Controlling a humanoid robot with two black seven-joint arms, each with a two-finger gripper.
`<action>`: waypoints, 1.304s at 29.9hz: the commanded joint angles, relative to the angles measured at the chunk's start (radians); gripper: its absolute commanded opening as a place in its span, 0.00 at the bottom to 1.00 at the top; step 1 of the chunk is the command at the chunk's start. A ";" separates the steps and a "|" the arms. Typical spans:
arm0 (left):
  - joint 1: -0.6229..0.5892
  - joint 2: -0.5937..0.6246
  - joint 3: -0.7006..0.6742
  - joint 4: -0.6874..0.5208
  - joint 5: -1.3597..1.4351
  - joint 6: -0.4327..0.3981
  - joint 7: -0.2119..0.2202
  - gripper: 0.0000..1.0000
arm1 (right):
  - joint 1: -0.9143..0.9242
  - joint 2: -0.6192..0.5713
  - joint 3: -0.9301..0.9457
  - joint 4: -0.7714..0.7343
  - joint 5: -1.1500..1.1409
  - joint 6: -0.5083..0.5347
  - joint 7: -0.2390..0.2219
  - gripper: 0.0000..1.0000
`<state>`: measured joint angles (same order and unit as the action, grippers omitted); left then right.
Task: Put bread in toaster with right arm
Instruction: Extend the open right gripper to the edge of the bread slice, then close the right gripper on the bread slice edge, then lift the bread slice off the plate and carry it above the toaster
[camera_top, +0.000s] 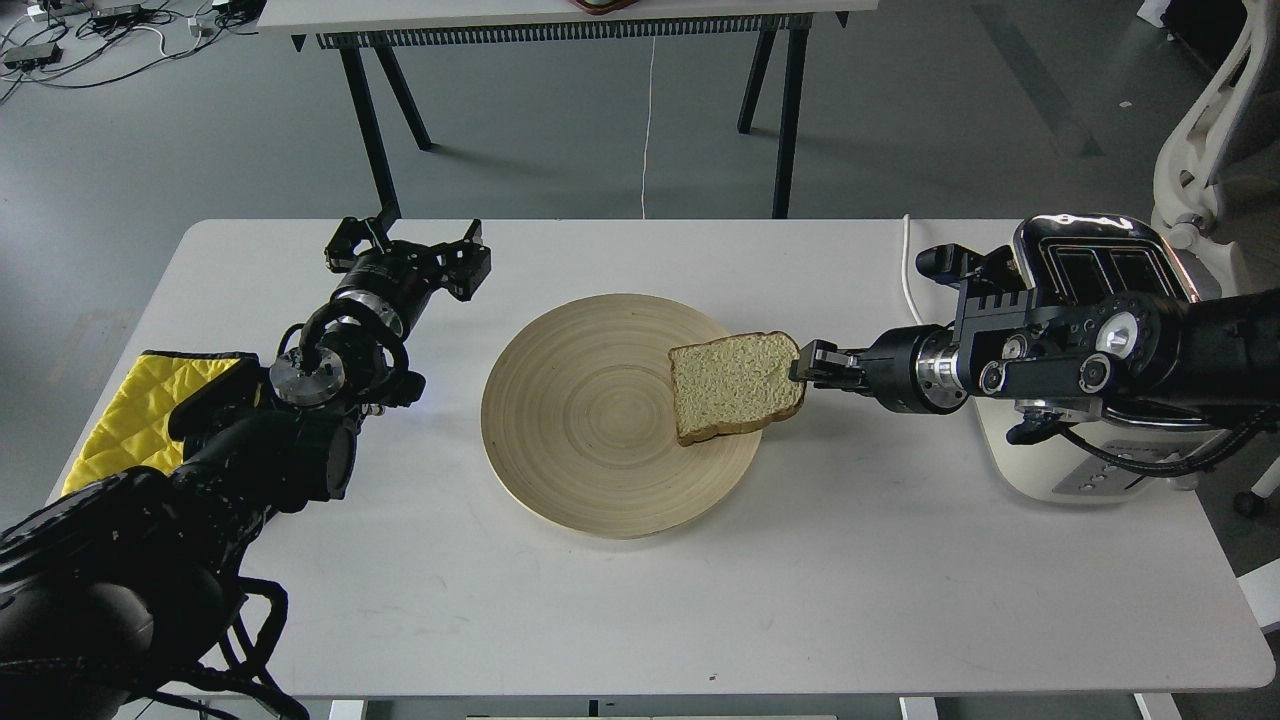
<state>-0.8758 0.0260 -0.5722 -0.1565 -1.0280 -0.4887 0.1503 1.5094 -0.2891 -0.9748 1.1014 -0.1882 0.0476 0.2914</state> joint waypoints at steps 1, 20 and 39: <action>0.000 0.000 0.000 0.000 -0.001 0.000 0.000 1.00 | 0.000 -0.002 0.004 0.000 0.001 0.000 0.002 0.77; 0.000 0.000 0.000 0.000 0.000 0.000 0.000 1.00 | -0.057 0.022 0.048 -0.020 -0.011 0.000 -0.001 0.49; 0.000 -0.001 0.000 0.000 0.000 0.000 0.000 1.00 | -0.054 0.013 0.050 -0.018 -0.010 0.003 -0.001 0.23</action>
<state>-0.8759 0.0260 -0.5722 -0.1565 -1.0284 -0.4887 0.1503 1.4556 -0.2760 -0.9253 1.0816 -0.2015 0.0515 0.2899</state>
